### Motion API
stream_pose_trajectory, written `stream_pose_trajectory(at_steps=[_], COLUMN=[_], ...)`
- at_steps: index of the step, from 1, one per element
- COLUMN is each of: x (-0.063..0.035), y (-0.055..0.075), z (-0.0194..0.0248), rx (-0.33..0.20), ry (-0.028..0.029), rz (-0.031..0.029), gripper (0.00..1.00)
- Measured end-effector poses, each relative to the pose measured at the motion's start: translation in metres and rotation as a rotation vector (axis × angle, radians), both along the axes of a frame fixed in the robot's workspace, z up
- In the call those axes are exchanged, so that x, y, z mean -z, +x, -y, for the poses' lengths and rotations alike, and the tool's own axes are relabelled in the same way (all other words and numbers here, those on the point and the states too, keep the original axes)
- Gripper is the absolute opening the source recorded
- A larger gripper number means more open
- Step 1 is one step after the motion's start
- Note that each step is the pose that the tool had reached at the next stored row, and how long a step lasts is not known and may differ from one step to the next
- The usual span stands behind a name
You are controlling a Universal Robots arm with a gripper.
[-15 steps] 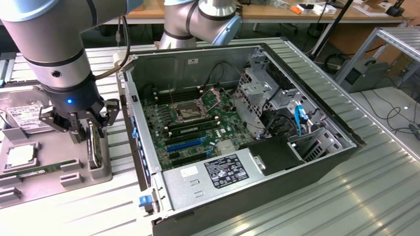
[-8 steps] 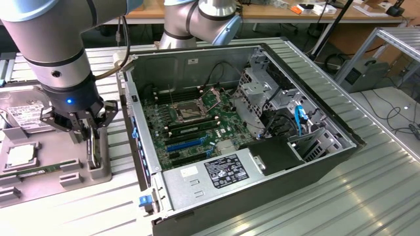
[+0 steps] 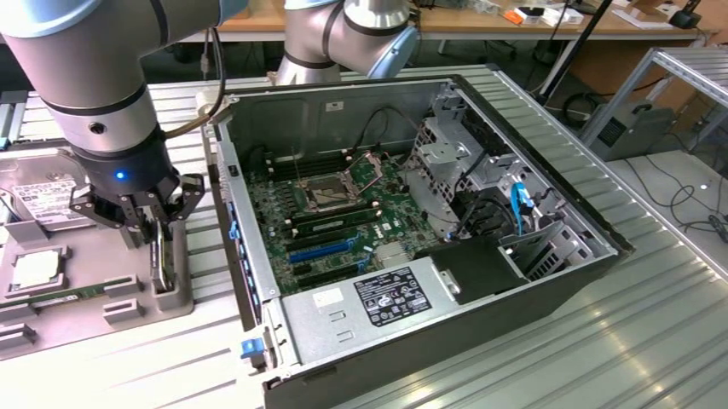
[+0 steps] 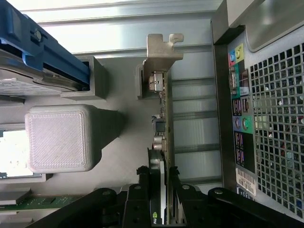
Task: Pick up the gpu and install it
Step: 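Pick up the gpu and move the gpu toward the slot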
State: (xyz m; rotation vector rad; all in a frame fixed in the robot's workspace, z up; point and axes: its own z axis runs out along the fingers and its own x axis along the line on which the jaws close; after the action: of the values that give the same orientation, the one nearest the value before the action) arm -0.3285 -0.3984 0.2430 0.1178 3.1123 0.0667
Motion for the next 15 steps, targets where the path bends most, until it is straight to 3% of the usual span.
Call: stream_pose_trajectory(at_steps=[15], x=[-0.0258], y=[0.0], z=[0.0], rx=[0.0], ry=[0.0], rz=[0.0], gripper=[0.27])
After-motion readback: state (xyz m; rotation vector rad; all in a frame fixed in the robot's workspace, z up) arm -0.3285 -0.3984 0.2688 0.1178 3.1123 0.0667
